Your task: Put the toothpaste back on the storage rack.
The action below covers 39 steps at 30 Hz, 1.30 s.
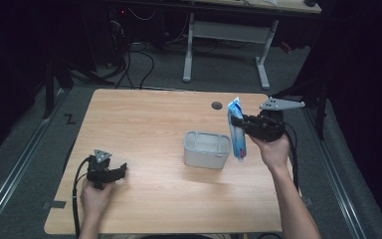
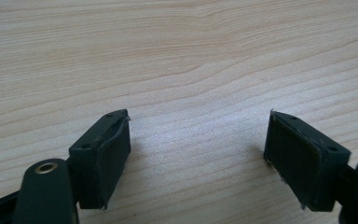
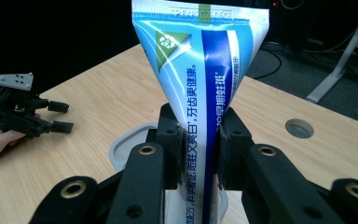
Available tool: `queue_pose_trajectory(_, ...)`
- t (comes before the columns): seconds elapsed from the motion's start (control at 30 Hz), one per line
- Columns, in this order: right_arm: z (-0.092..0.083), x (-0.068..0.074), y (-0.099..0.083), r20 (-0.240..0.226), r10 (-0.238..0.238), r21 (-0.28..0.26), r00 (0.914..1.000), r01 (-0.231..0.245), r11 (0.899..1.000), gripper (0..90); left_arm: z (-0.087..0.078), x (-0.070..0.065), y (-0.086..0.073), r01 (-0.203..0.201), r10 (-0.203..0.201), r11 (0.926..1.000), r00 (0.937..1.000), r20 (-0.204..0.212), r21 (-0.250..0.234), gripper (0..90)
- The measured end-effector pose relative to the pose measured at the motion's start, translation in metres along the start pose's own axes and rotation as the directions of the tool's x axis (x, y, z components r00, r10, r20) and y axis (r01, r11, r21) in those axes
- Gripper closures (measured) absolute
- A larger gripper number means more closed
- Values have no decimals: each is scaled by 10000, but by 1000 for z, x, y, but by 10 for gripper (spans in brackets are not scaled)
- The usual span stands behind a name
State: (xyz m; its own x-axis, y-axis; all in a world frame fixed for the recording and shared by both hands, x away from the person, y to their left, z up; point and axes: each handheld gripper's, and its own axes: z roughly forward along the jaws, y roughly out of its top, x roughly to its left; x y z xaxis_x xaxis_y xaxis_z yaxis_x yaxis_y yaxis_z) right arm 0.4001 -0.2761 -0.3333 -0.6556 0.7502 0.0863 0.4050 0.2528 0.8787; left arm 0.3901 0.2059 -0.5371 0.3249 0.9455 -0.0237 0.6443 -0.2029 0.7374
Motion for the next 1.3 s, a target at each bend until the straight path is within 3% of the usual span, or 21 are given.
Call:
queue_pose_trajectory(0.4, 5, 7, 13, -215, -191, -167, 9996, 187, 9997, 747, 0, 0, 0, 2, -2, 10000, 10000, 2, -4, 228)
queue_pose_trajectory(1.3, 36, 18, 37, -370, -340, -288, 9987, 329, 9990, 744, 0, 0, 0, 9, -9, 10000, 10000, 20, -3, 227)
